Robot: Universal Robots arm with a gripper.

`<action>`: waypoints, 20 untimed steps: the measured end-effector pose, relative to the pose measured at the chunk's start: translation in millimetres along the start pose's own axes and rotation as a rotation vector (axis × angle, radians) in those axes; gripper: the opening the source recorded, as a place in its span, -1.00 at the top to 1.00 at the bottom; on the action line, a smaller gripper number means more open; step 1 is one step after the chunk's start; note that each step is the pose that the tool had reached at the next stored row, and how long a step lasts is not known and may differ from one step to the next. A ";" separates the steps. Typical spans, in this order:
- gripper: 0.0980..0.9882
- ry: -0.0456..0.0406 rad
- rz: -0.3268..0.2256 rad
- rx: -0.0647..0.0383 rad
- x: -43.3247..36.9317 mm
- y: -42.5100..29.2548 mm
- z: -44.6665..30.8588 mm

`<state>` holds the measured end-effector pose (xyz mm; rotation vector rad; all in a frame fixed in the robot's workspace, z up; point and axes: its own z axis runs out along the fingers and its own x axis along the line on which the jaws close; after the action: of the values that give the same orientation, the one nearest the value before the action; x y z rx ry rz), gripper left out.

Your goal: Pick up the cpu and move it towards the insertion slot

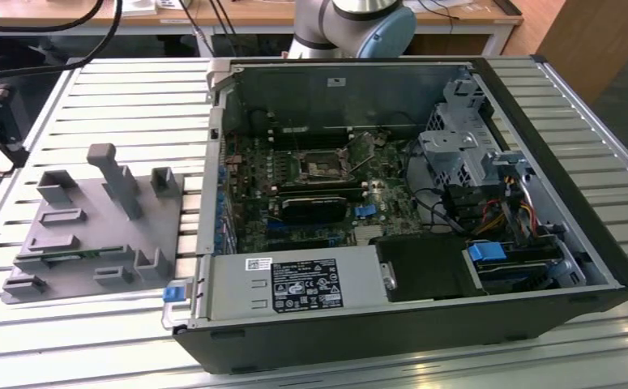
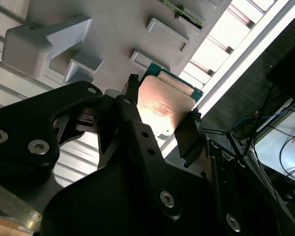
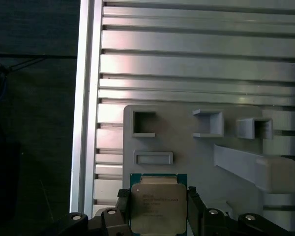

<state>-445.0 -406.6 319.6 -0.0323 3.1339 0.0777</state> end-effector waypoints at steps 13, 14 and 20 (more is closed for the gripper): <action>0.00 0.0000 0.000 0.000 -0.1 1.1 -16.2; 0.00 0.0000 0.000 0.000 -0.3 1.2 -17.0; 0.00 0.0021 0.000 0.000 -7.8 1.2 -18.3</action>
<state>-437.3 -406.1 338.0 -0.0321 3.1361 0.0775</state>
